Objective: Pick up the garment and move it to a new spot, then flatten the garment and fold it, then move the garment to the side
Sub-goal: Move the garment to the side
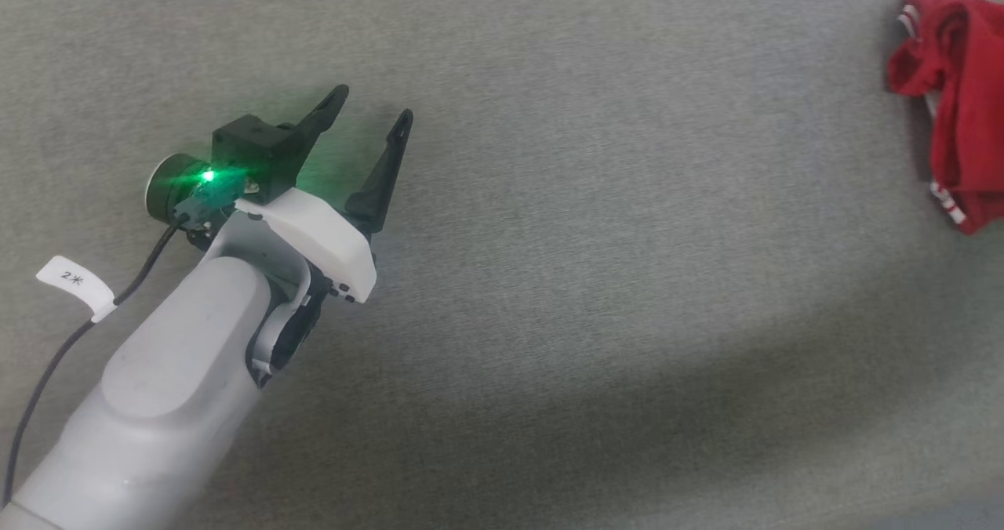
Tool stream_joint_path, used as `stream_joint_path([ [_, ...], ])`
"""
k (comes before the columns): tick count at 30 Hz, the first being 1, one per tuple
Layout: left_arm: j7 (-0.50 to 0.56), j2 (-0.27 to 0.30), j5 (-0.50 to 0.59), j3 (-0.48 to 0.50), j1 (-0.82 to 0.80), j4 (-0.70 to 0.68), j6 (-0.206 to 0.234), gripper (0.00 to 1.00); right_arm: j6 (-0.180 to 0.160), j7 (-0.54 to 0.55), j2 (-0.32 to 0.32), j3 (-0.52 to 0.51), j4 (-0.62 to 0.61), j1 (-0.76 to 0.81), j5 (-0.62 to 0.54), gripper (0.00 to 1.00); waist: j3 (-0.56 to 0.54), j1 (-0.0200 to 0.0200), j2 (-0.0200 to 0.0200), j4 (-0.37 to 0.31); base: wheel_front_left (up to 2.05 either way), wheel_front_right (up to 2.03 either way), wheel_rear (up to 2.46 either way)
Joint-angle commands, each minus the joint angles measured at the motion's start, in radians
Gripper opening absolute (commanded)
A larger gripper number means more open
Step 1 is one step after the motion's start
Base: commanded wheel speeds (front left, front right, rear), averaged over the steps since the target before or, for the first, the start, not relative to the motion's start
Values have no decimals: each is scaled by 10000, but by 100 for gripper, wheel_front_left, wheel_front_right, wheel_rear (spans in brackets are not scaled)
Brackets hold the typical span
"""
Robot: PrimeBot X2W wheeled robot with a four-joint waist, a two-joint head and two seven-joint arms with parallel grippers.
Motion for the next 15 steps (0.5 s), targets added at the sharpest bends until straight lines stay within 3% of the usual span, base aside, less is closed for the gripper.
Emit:
stream_joint_path([
  [1,-50,-33,51,-15,-174,68,-78,100,-19,-168,126,-52,297,-148,-73,0,5,0,0,132,0,0,0],
  [2,-73,-43,37,-17,-162,104,-69,100,-19,-276,168,-42,459,-227,-113,5,-10,0,0,173,0,0,0],
  [4,-104,-39,-9,4,-147,185,-72,100,-19,-403,278,25,745,-344,-286,47,-60,0,0,230,0,0,0],
  [5,-126,-44,-46,19,-130,204,-87,100,-19,-464,313,54,842,-406,-341,84,-99,0,0,254,0,0,0],
  [6,-126,-44,-46,19,-130,204,-87,100,-19,-464,313,54,842,-406,-341,84,-99,0,0,254,0,0,0],
  [7,-161,-61,-77,22,-98,232,-97,100,-19,-520,325,63,899,-482,-386,100,-144,0,0,280,0,0,0],
  [15,-484,-82,-244,97,338,471,-145,100,-21,-745,398,319,1188,-617,-611,100,-945,0,0,595,0,0,0],
])
